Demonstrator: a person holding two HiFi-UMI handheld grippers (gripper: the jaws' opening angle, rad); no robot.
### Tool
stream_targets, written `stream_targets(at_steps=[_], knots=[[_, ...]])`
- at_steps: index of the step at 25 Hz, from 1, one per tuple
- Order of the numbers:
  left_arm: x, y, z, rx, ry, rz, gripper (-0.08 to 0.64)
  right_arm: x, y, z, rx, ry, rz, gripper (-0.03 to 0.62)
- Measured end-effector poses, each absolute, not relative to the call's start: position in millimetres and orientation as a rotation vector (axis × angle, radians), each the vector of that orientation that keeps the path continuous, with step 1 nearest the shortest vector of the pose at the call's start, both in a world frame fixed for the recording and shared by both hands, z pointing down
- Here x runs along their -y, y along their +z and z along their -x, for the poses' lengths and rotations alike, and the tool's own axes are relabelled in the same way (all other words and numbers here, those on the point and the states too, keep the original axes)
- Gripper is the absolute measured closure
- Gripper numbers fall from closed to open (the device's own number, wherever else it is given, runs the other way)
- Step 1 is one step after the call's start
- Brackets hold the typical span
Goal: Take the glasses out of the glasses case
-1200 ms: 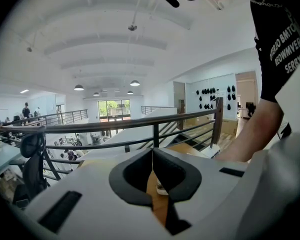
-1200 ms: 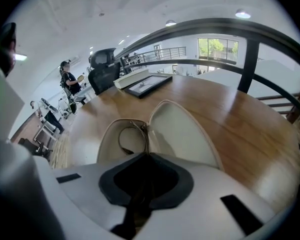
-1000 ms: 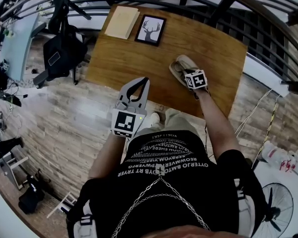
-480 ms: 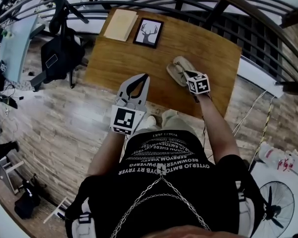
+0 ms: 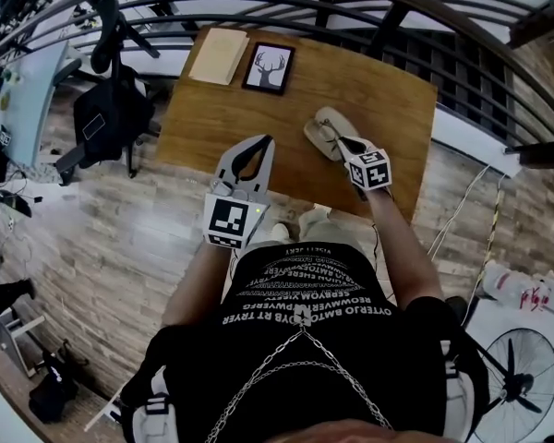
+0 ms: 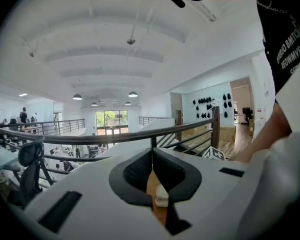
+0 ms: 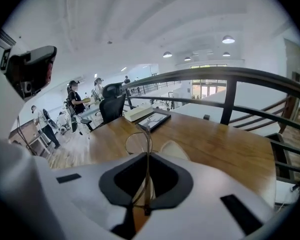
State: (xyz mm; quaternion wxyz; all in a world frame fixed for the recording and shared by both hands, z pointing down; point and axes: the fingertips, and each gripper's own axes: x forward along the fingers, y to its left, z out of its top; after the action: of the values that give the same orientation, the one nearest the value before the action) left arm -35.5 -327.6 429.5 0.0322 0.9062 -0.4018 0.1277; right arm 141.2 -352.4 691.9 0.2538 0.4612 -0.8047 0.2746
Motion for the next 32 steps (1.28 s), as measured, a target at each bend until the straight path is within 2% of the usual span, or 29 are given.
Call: stream_targets(at_steps=[10,32], knots=[[319,414,36,1.227,0.358,-2.822,0.532,329,624,-135,2.277,0.634,-1.387,0.565],[288,371,41,1.185,0.246,-2.896,0.532,270,420,-130,2.566,0.307,-1.626,0.565]])
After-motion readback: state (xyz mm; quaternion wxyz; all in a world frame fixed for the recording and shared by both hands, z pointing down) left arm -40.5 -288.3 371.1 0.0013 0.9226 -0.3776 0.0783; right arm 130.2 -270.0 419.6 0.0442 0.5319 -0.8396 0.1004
